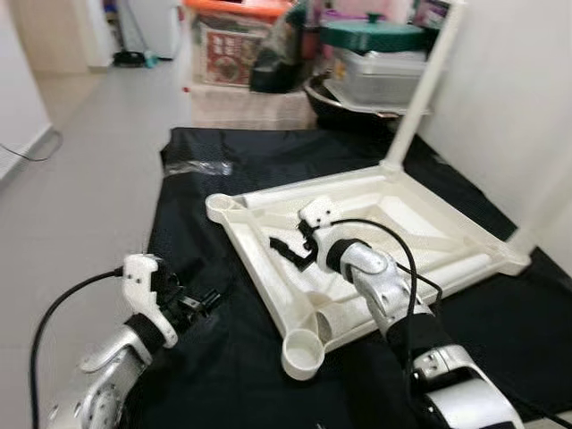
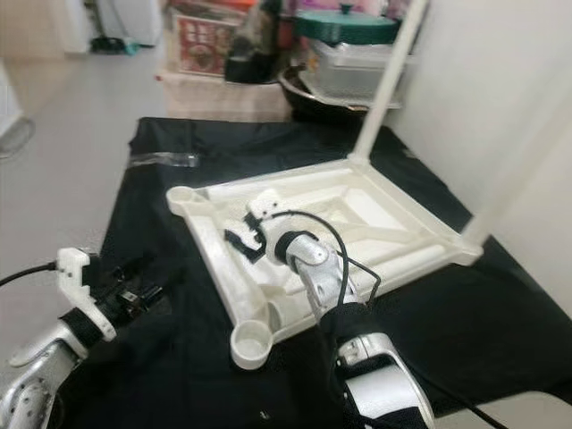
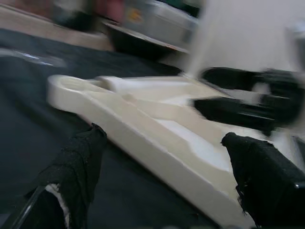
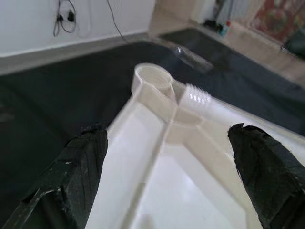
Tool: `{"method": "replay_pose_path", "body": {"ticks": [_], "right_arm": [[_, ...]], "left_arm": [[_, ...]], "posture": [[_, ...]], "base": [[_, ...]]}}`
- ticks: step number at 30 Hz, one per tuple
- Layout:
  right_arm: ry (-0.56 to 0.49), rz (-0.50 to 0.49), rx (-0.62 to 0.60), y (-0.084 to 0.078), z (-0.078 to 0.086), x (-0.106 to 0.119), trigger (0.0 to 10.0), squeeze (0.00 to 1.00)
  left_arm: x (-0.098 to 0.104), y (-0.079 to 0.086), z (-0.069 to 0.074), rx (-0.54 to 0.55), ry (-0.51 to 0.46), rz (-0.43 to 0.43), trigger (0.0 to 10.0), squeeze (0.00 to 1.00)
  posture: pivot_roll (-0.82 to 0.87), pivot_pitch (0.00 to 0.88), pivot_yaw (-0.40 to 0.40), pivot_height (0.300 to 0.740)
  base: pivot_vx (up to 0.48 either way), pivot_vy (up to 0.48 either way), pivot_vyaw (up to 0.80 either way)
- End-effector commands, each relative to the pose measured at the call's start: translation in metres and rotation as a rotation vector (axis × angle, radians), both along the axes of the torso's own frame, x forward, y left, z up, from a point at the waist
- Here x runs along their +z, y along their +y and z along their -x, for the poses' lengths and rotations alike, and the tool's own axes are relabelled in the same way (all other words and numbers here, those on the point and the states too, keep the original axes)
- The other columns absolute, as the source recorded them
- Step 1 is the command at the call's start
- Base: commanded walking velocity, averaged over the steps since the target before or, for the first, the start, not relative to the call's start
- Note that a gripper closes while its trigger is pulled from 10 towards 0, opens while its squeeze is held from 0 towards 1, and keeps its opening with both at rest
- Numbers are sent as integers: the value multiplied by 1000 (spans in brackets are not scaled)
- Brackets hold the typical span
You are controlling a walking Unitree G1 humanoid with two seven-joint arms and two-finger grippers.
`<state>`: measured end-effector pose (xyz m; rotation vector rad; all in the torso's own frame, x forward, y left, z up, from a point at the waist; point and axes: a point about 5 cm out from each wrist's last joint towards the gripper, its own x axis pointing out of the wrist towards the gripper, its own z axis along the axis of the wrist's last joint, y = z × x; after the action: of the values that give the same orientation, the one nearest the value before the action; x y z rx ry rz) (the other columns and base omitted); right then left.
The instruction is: Building children table
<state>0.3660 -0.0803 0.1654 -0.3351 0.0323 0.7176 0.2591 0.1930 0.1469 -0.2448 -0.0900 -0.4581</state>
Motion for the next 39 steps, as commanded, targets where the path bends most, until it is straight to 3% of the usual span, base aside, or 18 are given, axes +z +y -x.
{"method": "replay_pose_path", "body": {"ticks": [1,3,9,10,11,13,16,26,27,31,33,39], "right_arm": [[47,28,23,4,5,-11,10000,329],[126,108,118,23,22,-28,10000,306],[213,136,192,29,34,-34,10000,282],[252,142,216,28,39,-38,10000,55],[252,142,216,28,39,-38,10000,55],[360,170,200,26,48,-51,10000,0],[448,155,110,26,45,-62,10000,0],[500,160,118,31,51,-66,10000,0],[520,181,138,30,55,-70,0,0],[521,204,148,25,57,-74,0,0],[503,264,168,6,60,-78,0,0],[510,303,178,-24,65,-76,0,0]], "left_arm": [[3,2,0,40,-17,-13,10000,0],[10,24,-3,257,-48,-55,10000,0],[9,41,-4,408,-44,-76,10000,0],[7,45,-6,457,-34,-83,10000,0],[7,45,-6,457,-34,-83,10000,0],[5,56,-11,569,-4,-80,10000,0],[2,55,-14,583,17,-86,10000,0],[-2,50,-16,587,28,-104,10000,0],[-3,49,-18,596,31,-105,10000,0],[-2,47,-19,602,22,-107,10000,0],[7,43,-22,578,-20,-97,10000,0],[14,31,-27,532,-50,-84,10000,0]], "posture": [[84,0,-146,740],[94,0,-149,740],[93,0,-143,740],[91,0,-141,740],[91,0,-141,740],[87,0,-132,740],[93,0,-136,740],[92,0,-137,740],[80,0,-136,740],[78,0,-137,740],[70,0,-135,740],[54,0,-128,740]], "base": [[0,0,0],[0,0,0],[0,0,0],[0,0,0],[0,0,0],[0,0,0],[0,0,0],[0,0,0],[0,0,0],[0,0,0],[0,0,0],[0,0,0]]}}
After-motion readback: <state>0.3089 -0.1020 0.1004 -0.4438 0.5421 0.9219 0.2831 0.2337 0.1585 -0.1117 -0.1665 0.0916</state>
